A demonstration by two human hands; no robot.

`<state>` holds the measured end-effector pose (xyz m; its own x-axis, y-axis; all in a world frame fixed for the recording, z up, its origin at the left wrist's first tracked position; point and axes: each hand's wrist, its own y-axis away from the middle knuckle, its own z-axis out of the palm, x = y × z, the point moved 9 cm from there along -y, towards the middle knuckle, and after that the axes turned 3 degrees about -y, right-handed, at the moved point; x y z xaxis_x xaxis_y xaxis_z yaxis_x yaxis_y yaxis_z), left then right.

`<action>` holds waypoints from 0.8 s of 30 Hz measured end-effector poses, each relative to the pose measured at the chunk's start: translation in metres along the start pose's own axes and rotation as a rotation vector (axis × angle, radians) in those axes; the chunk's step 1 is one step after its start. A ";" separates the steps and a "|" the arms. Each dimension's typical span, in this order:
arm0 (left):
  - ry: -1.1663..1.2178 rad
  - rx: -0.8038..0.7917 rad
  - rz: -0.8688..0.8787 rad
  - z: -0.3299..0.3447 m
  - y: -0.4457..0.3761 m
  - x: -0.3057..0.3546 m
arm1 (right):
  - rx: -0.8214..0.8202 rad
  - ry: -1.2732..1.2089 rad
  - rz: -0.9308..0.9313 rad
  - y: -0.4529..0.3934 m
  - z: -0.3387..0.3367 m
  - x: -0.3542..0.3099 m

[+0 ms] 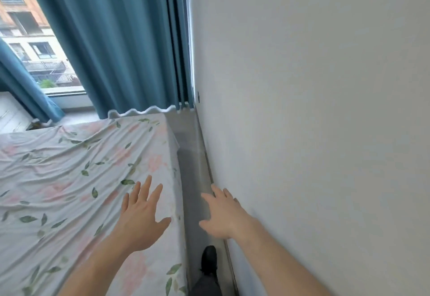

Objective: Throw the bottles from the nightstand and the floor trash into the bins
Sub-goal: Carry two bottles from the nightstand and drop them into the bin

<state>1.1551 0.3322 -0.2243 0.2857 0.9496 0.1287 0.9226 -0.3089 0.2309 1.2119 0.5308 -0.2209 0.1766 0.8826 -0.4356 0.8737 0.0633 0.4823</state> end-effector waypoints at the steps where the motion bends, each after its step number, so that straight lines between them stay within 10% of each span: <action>1: 0.010 0.011 -0.029 -0.005 -0.016 -0.011 | -0.009 0.009 -0.021 -0.022 -0.011 -0.009; 24: 0.276 0.158 -0.547 -0.137 -0.241 -0.266 | -0.217 0.257 -0.477 -0.392 -0.178 -0.240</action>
<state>0.8216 0.1469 -0.1819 -0.2962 0.9127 0.2815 0.9494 0.2491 0.1915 0.7462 0.3772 -0.1702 -0.3533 0.8161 -0.4574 0.7117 0.5518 0.4347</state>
